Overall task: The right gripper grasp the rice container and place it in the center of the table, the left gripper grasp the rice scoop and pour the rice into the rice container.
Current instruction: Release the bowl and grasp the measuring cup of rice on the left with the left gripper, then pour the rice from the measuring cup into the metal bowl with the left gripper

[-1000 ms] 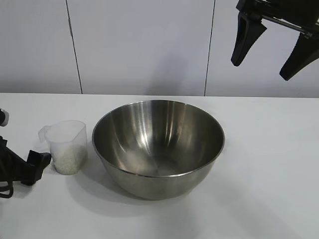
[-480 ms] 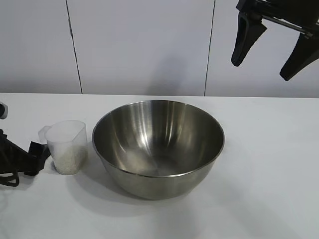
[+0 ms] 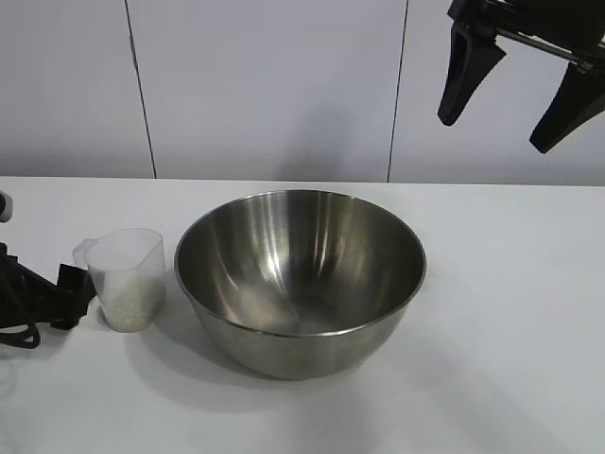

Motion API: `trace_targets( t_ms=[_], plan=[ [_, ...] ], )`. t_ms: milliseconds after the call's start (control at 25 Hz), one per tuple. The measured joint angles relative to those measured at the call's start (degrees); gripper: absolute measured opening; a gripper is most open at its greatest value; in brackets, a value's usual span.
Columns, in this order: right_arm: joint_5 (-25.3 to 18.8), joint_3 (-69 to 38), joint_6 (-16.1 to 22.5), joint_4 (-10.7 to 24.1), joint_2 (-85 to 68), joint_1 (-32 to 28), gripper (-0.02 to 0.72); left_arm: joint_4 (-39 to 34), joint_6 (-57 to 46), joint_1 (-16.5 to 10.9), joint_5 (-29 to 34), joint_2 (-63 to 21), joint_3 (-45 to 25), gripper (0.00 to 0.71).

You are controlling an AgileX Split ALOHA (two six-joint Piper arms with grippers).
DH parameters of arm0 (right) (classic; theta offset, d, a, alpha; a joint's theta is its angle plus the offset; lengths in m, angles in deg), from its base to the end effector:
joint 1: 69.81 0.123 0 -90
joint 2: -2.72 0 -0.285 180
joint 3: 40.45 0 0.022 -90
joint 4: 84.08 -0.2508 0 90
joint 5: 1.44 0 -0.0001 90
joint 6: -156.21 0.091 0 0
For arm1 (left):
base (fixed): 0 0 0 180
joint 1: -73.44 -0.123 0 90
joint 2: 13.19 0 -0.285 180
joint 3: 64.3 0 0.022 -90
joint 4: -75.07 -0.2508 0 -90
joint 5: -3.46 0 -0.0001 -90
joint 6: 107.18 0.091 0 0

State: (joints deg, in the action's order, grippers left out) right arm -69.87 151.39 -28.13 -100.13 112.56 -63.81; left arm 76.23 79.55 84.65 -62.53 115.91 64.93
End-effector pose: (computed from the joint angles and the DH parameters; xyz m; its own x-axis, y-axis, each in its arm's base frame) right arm 0.3654 0.0619 0.2927 -0.9679 -0.0729 -0.2405 -0.1358 0.9570 0.2563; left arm 0.2803 -0.0538 0.0565 -0.3754 0.1855 -0.9081 0.2200 0.9696 0.1071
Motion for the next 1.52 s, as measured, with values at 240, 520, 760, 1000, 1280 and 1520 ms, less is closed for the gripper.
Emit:
trace_targets(
  t_ms=[240,520,760,1000,1280,1520],
  plan=[
    [0.0,0.0,0.0,0.0,0.0,0.0,0.643,-0.1,0.0,0.0,-0.1,-0.8,0.6,0.696],
    [0.0,0.0,0.0,0.0,0.0,0.0,0.643,-0.3,0.0,0.0,-0.1,-0.8,0.6,0.448],
    [0.0,0.0,0.0,0.0,0.0,0.0,0.643,-2.8,0.0,0.0,0.0,-0.8,1.8,0.127],
    [0.1,-0.1,0.0,0.0,0.0,0.0,0.643,-6.1,0.0,0.0,0.1,-0.8,3.0,0.014],
    [0.2,-0.3,0.0,-0.5,0.0,0.0,0.643,-10.6,0.4,0.0,0.3,-6.4,3.0,0.009],
    [0.2,-0.3,0.0,-0.8,0.0,0.0,0.643,-11.2,5.2,0.5,5.9,-15.6,4.1,0.009]
  ],
)
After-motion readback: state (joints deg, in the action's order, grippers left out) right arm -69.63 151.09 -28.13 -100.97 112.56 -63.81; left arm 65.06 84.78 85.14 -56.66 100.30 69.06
